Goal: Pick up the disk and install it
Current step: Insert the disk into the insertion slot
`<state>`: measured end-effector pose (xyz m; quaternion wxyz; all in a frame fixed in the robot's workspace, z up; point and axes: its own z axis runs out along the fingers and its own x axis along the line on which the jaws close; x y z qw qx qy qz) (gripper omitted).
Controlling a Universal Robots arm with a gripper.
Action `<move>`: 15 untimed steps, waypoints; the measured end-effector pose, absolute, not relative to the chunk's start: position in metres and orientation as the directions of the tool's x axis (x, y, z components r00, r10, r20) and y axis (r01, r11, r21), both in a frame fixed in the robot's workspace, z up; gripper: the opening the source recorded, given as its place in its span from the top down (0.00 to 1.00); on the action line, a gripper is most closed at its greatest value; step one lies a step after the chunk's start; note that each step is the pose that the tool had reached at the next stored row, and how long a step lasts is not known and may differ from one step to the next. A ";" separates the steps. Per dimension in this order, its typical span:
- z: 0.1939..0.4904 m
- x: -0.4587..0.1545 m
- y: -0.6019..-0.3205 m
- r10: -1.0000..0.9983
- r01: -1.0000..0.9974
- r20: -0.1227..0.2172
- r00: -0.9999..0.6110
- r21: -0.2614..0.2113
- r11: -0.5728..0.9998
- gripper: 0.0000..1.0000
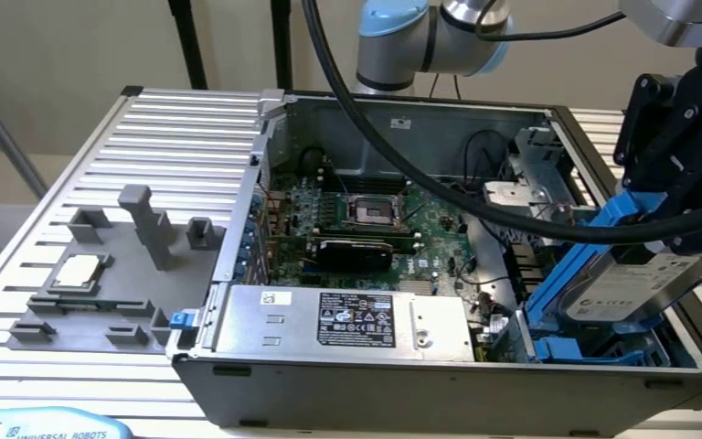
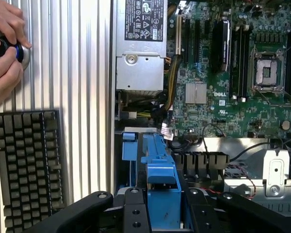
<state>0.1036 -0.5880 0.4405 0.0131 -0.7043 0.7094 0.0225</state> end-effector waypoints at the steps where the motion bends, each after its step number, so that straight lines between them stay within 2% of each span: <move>1: 0.440 0.104 -0.588 -0.999 -1.000 -0.050 -0.007 0.013 0.007 0.67; 15: 0.436 0.105 -0.592 -0.999 -1.000 -0.050 -0.007 0.013 0.007 0.67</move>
